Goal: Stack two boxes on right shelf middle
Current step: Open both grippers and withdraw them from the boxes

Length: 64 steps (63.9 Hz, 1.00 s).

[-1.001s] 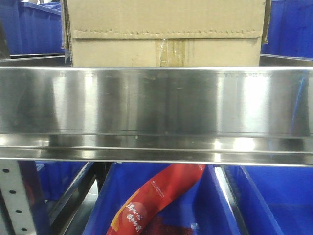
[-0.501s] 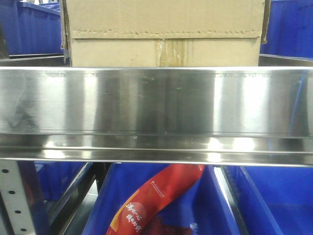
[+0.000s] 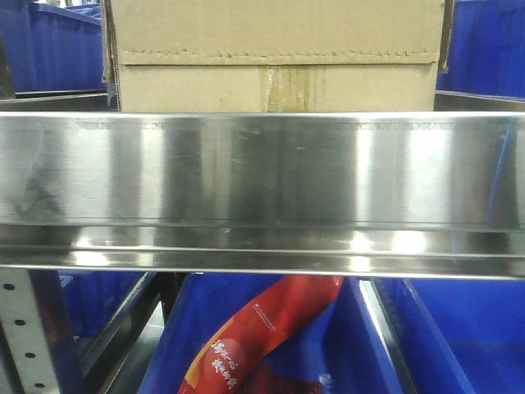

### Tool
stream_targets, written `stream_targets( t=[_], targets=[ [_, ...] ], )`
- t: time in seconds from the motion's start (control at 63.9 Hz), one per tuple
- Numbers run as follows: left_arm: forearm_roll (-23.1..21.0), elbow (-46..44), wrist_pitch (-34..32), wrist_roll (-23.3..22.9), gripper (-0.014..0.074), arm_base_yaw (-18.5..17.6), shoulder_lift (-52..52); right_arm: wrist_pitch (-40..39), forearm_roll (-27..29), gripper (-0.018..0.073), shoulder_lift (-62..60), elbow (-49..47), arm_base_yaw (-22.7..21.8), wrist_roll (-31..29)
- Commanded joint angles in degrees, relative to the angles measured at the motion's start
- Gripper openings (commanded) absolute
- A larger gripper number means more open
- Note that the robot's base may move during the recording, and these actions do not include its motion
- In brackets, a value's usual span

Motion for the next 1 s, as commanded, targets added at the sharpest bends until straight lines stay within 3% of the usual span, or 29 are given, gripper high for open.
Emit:
stream_targets(
  t=[0.0, 0.282, 0.407, 0.72, 0.985],
  targets=[
    [0.0, -0.07, -1.35, 0.1, -0.0111, 0.29, -0.34, -1.42, -0.39, -0.0162, -0.32, -0.03, -0.14, -0.47],
    [0.0, -0.07, -1.35, 0.1, -0.0111, 0.29, -0.34, -1.36, -0.01, -0.0162, -0.53, 0.11, -0.25, 0.12],
    [0.0, -0.07, -1.35, 0.1, -0.0111, 0.29, -0.34, -1.61, -0.01, -0.0162, -2.59, 0.96, -2.85, 0.91],
    [0.0, -0.07, -1.35, 0.1, -0.0111, 0.29, -0.34, -6.21, -0.01, -0.0162, -13.82, 14.75, -11.81, 3.54],
    [0.0, -0.07, -1.35, 0.1, -0.0111, 0.29, -0.34, -10.82, -0.35, -0.0162, -21.37, 22.96, -12.35, 3.54]
  ],
)
